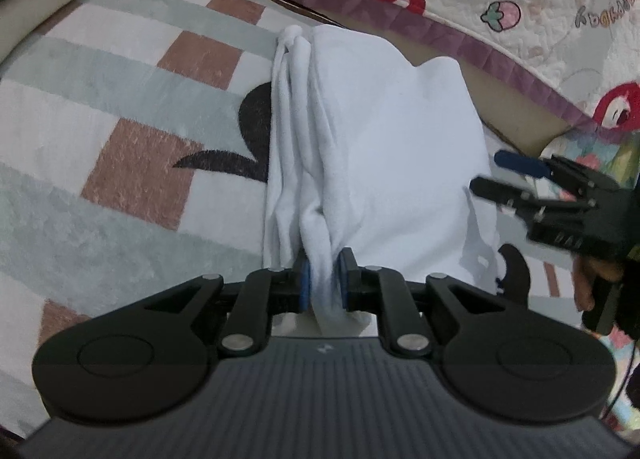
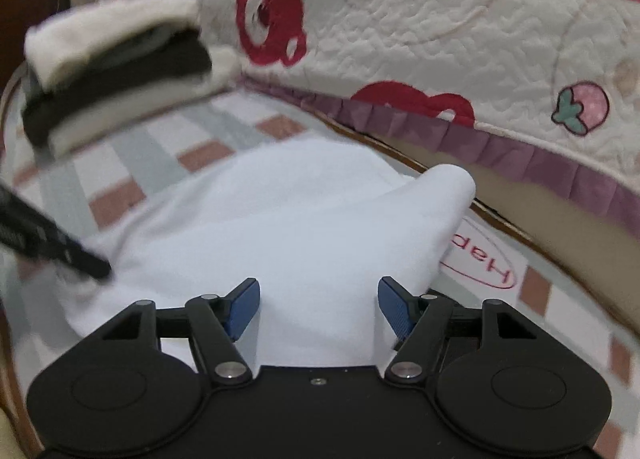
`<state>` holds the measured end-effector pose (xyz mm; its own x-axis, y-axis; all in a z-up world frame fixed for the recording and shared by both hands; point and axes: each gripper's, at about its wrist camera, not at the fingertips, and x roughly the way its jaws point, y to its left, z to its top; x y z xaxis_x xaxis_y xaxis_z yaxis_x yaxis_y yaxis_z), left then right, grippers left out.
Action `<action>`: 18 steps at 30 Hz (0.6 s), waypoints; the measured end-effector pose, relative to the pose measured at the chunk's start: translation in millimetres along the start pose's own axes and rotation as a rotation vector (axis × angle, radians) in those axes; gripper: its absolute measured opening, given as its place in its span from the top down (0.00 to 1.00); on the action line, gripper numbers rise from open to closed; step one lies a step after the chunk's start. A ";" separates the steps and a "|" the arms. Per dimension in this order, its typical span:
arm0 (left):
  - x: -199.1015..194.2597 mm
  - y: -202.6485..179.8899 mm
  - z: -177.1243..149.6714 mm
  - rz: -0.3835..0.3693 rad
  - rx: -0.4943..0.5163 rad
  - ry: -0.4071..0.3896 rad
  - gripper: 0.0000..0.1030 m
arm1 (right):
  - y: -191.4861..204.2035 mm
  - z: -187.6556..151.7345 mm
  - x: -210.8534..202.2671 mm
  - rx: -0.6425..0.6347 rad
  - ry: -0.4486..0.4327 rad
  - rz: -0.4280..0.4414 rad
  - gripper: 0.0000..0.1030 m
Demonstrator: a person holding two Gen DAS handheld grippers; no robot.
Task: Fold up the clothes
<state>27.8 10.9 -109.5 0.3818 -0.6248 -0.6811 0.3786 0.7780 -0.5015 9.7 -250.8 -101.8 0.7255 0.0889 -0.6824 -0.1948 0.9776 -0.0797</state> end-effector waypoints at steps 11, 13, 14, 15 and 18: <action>-19.3 2.4 21.3 -0.008 0.066 -0.080 0.62 | -29.3 -0.5 18.0 0.150 -0.061 0.041 0.31; -2.5 1.8 31.6 0.028 0.075 -0.041 0.62 | -35.5 -1.6 22.6 0.165 -0.065 0.048 0.31; 7.1 0.5 37.2 0.043 0.089 -0.023 0.61 | -38.4 -1.8 25.3 0.165 -0.064 0.048 0.31; 17.6 -0.8 43.7 0.052 0.106 -0.009 0.60 | -41.2 -1.6 28.4 0.165 -0.062 0.048 0.31; 50.1 -7.2 68.5 0.063 0.145 -0.005 0.60 | -51.3 -2.0 39.6 0.195 -0.052 0.067 0.30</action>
